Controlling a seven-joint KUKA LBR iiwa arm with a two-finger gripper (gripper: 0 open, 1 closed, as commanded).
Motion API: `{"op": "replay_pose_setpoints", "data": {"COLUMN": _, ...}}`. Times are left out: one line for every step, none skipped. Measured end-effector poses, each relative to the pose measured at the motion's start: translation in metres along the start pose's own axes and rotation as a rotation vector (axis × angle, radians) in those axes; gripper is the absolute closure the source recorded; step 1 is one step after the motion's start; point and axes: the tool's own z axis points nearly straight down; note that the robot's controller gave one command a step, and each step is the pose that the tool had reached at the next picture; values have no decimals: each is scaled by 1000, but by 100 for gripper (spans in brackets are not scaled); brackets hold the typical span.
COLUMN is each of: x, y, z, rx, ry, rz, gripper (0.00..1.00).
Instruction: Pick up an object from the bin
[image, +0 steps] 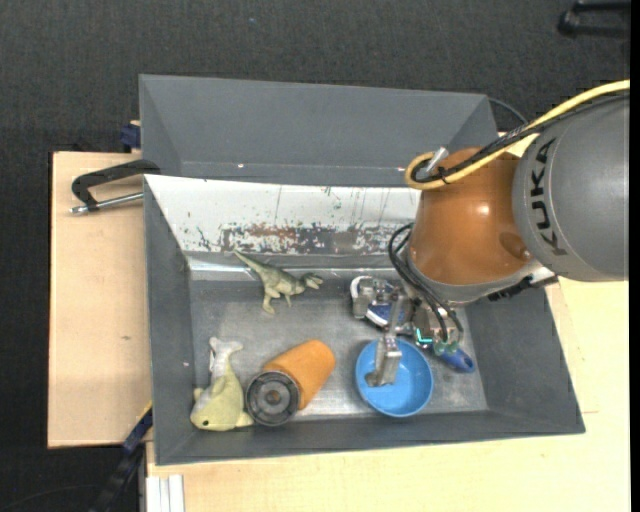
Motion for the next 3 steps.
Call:
{"op": "replay_pose_setpoints", "data": {"x": 5, "y": -49, "z": 85, "rx": 2, "ry": 0, "rz": -99, "gripper": 0}}
{"op": "replay_pose_setpoints", "data": {"x": 2, "y": -47, "z": 80, "rx": 1, "ry": -12, "rz": -101, "gripper": 100}}
{"op": "replay_pose_setpoints", "data": {"x": -6, "y": -49, "z": -70, "rx": 1, "ry": -23, "rz": -44, "gripper": 100}}
